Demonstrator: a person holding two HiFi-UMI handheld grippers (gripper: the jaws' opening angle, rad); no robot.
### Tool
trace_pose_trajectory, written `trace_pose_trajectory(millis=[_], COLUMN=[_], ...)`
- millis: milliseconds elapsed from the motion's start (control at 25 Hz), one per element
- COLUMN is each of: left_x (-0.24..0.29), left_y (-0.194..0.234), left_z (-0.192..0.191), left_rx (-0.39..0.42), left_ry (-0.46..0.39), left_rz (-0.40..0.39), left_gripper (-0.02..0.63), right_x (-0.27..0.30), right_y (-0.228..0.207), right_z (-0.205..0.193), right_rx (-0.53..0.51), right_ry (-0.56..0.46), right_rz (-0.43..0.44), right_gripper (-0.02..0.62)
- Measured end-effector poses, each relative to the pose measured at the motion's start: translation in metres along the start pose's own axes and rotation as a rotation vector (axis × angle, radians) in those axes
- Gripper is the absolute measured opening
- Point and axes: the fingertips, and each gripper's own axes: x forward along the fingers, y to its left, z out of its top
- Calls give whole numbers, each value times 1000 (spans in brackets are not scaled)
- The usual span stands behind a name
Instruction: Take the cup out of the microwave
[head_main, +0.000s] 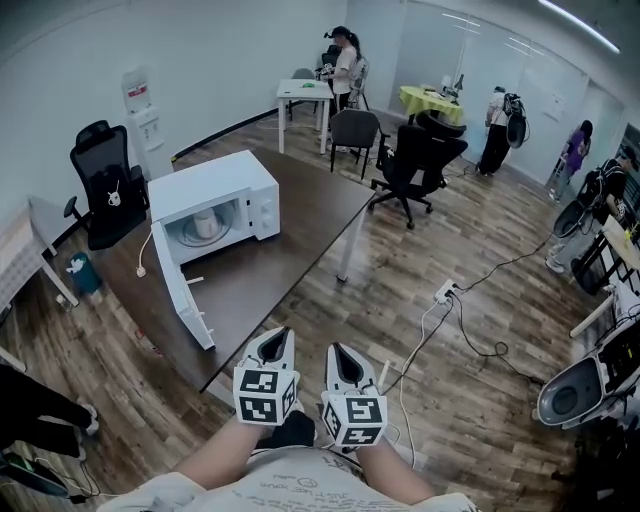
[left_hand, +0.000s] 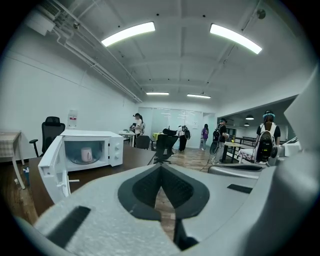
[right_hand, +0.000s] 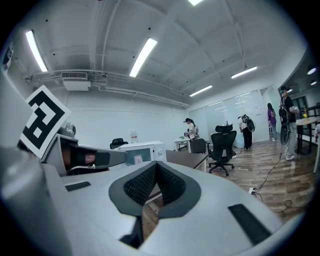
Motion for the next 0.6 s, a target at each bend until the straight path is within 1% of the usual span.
trace_pose_trajectory(millis=[200,360,600], left_x=[47,85,131], left_y=[19,38,73], left_z=[12,26,37], left_rx=[-26,-34,-46], left_ry=[2,-3,16], left_rz=[-3,11,34], left_gripper=[8,8,8], right_x=[45,83,145], right_y=[-23,-36,-46], right_z=[8,19,30], right_rx=[-9,-13,-21], right_ry=[-1,-6,13], right_rz=[-26,-18,5], right_gripper=[15,15,15])
